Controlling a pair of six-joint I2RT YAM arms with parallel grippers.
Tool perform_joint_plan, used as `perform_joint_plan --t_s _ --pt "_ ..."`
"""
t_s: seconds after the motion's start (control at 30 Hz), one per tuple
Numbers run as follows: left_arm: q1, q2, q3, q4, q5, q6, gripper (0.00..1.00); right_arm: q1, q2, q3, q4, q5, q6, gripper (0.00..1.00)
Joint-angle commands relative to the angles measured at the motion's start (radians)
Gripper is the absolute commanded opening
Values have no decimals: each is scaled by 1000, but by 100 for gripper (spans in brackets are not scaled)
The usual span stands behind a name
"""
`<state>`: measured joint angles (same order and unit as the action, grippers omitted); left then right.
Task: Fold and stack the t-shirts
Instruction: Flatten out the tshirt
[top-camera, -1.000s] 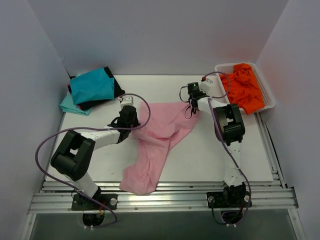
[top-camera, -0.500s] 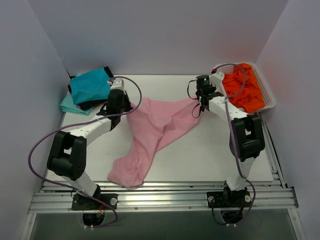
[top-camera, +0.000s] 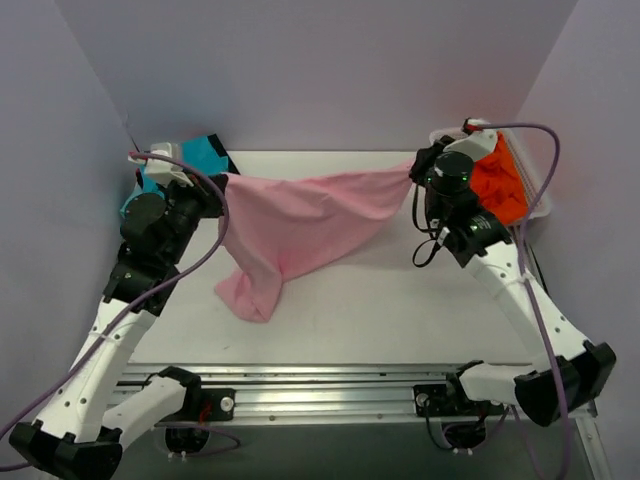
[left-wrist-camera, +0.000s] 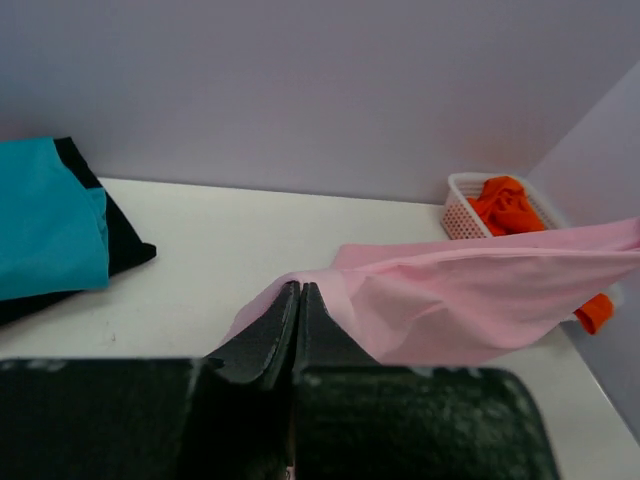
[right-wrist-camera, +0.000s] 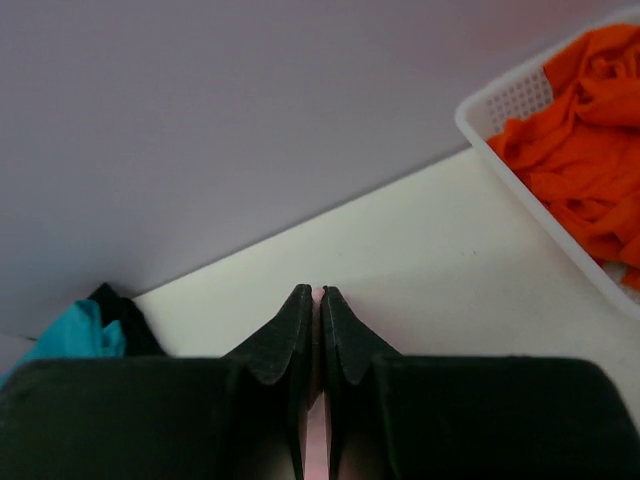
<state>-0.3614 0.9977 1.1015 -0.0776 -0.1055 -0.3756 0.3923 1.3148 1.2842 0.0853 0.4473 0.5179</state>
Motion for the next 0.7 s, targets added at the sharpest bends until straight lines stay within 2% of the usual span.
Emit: perform_joint_plan --t_s 0.0,0.13,0.23,0.4,0.47,0.57,0.67 --pt "-10 -118 80 -122 105 35 2 33 -258 -35 79 -44 -87 0" --pt "-16 -282 110 -117 191 26 2 36 -468 -82 151 -119 -113 0" --pt "-16 -388 95 -27 346 32 2 36 -607 -111 197 -182 -154 0" --pt "-14 -513 72 103 447 12 2 33 -796 -144 267 -240 -209 0" --pt "-11 -539 54 133 445 26 2 28 -809 -141 274 -217 -216 0" --pt "-8 -507 44 148 357 55 2 28 -738 -105 249 -132 -245 0" --pt "-10 -388 46 190 288 96 2 28 -536 -63 245 -50 -272 0"
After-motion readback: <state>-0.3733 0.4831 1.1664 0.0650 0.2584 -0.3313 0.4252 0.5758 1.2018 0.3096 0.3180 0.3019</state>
